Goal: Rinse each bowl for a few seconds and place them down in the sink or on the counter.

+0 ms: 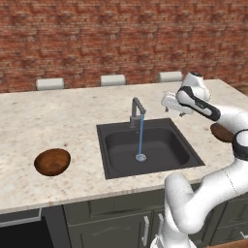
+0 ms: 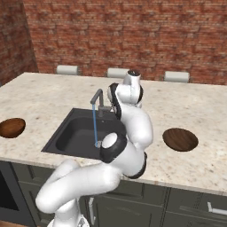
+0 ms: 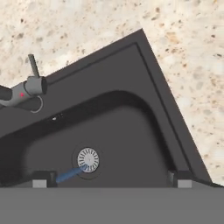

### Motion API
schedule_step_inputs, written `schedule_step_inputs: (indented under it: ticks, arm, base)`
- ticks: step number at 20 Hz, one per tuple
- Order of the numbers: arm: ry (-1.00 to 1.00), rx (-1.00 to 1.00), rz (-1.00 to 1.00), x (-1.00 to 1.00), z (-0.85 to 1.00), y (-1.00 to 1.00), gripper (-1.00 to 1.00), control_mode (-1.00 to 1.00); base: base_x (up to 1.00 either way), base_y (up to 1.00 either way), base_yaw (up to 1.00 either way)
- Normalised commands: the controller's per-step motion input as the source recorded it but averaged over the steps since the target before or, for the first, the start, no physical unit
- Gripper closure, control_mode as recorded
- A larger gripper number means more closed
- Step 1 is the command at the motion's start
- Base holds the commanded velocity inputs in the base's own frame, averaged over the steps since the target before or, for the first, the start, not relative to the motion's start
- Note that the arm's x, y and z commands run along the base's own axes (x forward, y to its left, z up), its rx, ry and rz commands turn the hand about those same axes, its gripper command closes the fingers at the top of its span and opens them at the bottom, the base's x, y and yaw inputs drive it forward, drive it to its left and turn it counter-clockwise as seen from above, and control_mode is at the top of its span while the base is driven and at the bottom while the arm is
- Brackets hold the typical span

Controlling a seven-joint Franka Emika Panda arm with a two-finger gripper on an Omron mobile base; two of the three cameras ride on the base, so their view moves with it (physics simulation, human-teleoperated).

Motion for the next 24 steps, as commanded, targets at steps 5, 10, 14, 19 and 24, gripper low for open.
schedule_step_inputs:
  ticks: [5, 10, 14, 19, 24]
  arm:
    - [-0.3, -0.17, 0.0, -0.82, 0.44, -0.15, -1.0, -1.0]
    - [-0.12, -0.07, 0.03, -0.55, 0.6, -0.32, -1.0, -1.0]
    - [0.01, -0.02, 0.03, -0.32, 0.65, -0.28, -1.0, -1.0]
    - [0.05, -0.1, 0.03, -0.37, 0.53, -0.4, -1.0, -1.0]
    - [0.2, -0.26, 0.02, -0.16, 0.44, -0.18, -1.0, -1.0]
  base:
    - [0.0, 0.0, 0.0]
    - [0.0, 0.0, 0.0]
    - [0.0, 0.0, 0.0]
    - [0.0, 0.0, 0.0]
    - [0.0, 0.0, 0.0]
